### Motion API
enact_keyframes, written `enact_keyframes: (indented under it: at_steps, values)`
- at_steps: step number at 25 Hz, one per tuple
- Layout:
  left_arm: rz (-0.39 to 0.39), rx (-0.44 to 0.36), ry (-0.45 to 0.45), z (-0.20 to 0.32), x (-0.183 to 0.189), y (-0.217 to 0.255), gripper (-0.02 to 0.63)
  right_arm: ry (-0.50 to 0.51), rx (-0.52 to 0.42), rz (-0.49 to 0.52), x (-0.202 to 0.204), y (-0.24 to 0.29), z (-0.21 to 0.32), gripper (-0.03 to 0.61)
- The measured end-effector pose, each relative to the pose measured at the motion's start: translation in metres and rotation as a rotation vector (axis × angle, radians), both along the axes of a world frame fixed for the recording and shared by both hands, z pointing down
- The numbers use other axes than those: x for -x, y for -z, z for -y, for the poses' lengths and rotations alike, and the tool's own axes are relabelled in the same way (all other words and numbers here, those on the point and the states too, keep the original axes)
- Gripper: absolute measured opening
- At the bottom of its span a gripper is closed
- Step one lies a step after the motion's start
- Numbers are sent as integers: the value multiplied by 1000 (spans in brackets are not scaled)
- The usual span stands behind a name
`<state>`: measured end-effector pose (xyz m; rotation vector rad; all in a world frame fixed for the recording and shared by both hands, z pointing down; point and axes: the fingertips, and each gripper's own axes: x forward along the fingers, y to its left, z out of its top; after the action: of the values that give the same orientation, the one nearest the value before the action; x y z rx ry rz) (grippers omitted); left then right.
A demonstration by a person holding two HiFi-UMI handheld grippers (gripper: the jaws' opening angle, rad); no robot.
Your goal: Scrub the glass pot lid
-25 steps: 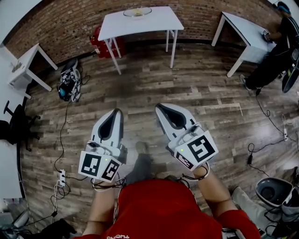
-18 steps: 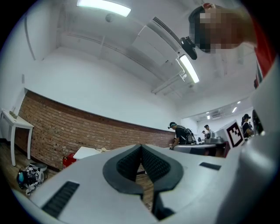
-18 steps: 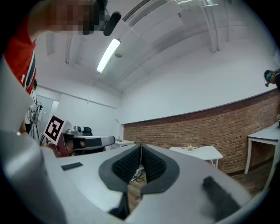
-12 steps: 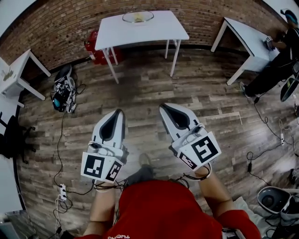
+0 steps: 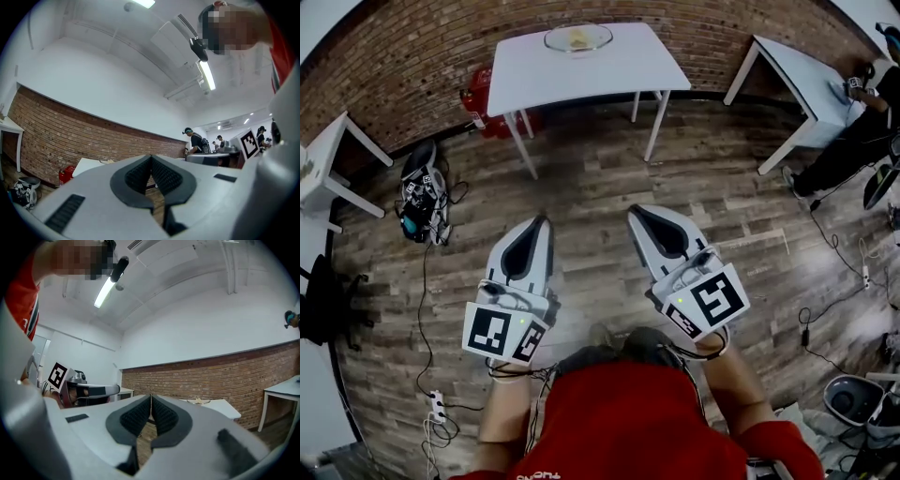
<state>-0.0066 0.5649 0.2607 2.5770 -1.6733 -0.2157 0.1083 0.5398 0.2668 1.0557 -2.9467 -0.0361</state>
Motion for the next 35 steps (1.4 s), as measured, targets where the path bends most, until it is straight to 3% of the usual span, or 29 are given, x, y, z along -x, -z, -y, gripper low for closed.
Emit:
enact_keyframes:
  at_steps: [16,35]
  values:
    - [-32,6,31,125,28,-12,17,35,-39,-30,24,-6,125,31]
    - [5,21,95,357,-12,-5,17,145,-70,-27,-3,-6,360,31]
